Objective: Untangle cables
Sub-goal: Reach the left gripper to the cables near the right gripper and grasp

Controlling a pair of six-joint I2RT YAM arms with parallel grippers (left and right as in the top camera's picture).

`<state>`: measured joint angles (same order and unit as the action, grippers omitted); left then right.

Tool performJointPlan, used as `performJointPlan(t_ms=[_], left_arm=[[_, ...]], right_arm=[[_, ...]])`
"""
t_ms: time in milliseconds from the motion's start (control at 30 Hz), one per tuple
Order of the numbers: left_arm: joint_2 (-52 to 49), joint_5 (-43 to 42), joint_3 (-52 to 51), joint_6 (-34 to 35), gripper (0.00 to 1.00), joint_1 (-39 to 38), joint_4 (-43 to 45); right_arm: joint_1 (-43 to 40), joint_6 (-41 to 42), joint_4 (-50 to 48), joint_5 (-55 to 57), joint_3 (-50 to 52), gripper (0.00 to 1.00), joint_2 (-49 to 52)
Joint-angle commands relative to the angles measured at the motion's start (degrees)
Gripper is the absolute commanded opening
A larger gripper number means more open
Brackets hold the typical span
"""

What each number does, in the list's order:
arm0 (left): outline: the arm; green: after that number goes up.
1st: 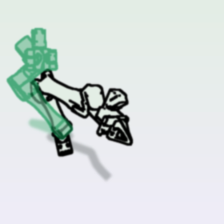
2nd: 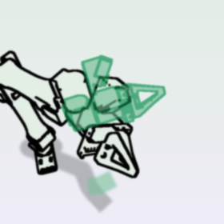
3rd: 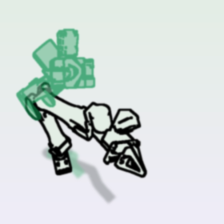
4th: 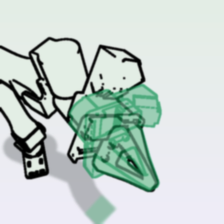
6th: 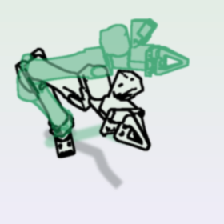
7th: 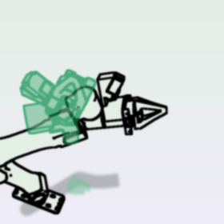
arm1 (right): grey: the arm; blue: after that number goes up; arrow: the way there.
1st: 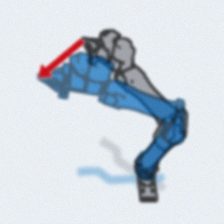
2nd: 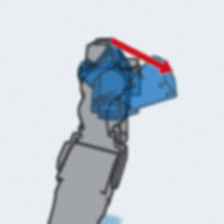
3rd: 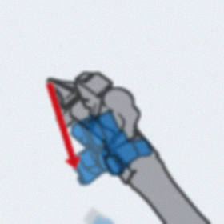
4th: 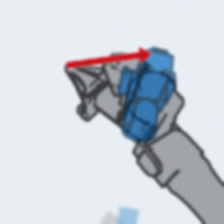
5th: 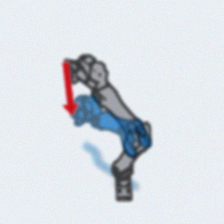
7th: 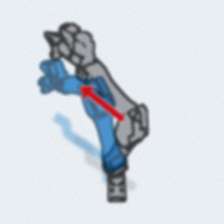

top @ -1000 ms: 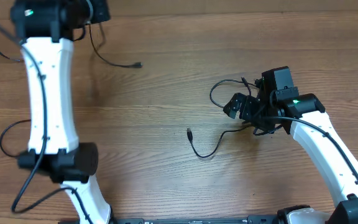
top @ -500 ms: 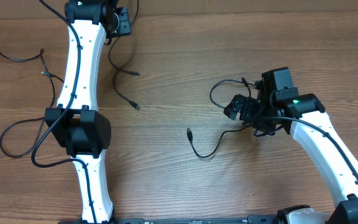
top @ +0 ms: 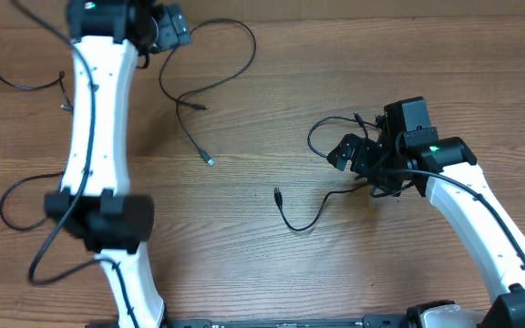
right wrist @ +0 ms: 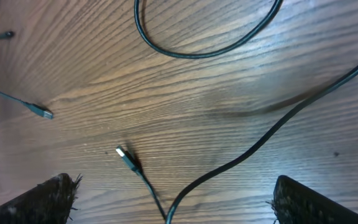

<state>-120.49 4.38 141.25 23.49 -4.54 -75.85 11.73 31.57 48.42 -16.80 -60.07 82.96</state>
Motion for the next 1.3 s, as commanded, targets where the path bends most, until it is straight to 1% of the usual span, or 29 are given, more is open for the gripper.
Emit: performJointPlan(t_ms=[0,67,167,267,400,467,567,767,867,1000,1067,1100,1167,1200,1267], left_arm=[[3.8,-13.7,0.4,-1.2,1.00,-0.9,-1.3],[3.7,-18.0,0.4,-4.5,1.00,-0.9,-3.3],[3.6,-18.4,0.4,-5.1,1.00,-2.2,-6.5],[3.6,-18.1,0.4,-5.8,0.99,-5.2,-7.5],[3.6,-14.0,0.4,-5.7,1.00,-10.8,-7.9],[3.6,-9.6,0.4,-5.7,1.00,-14.8,-7.9],[3.6,-6.3,0.4,-5.7,1.00,-18.9,-8.0],[3.6,-5.7,-2.8,-5.8,1.00,-26.7,-6.8],[3.6,-5.7,-6.0,-5.7,1.00,-29.5,-5.1],[3.6,-6.0,-13.3,-5.9,1.00,-32.7,-0.1],[3.6,-8.3,-17.4,-9.4,1.00,-34.4,2.8],[3.6,-10.2,-18.9,-11.8,0.99,-35.2,3.8],[3.6,-15.0,-23.2,-19.8,0.99,-37.7,6.7],[3.6,-15.7,-25.0,-22.5,0.99,-38.9,7.7],[3.6,-15.6,-28.5,-24.9,0.99,-40.6,10.0]], right_arm=[[0.1,2.5,-0.3,-0.8,0.1,1.00,-4.7],[0.1,2.5,-0.3,-0.8,0.1,1.00,-8.5],[0.1,2.5,-0.1,-0.8,0.1,1.00,-16.2],[0.1,2.5,0.3,-0.8,0.1,1.00,-20.6],[0.1,2.6,2.0,-0.8,0.1,1.00,-23.5],[0.1,2.8,3.8,-0.7,0.1,1.00,-23.9],[0.1,4.6,7.0,2.4,0.1,1.00,-23.9],[0.1,9.4,13.1,13.2,0.1,1.00,-27.9],[0.1,9.4,13.9,14.7,0.1,1.00,-31.4],[0.1,9.4,17.0,16.4,0.1,1.00,-35.9],[0.1,11.1,19.2,18.2,0.1,1.00,-37.4],[0.1,13.4,21.0,19.9,0.1,1.00,-38.1],[0.1,16.9,23.4,22.3,0.1,1.00,-38.6],[0.1,18.5,24.5,23.1,0.1,1.00,-38.7],[0.1,19.8,25.6,23.2,0.1,1.00,-38.7]])
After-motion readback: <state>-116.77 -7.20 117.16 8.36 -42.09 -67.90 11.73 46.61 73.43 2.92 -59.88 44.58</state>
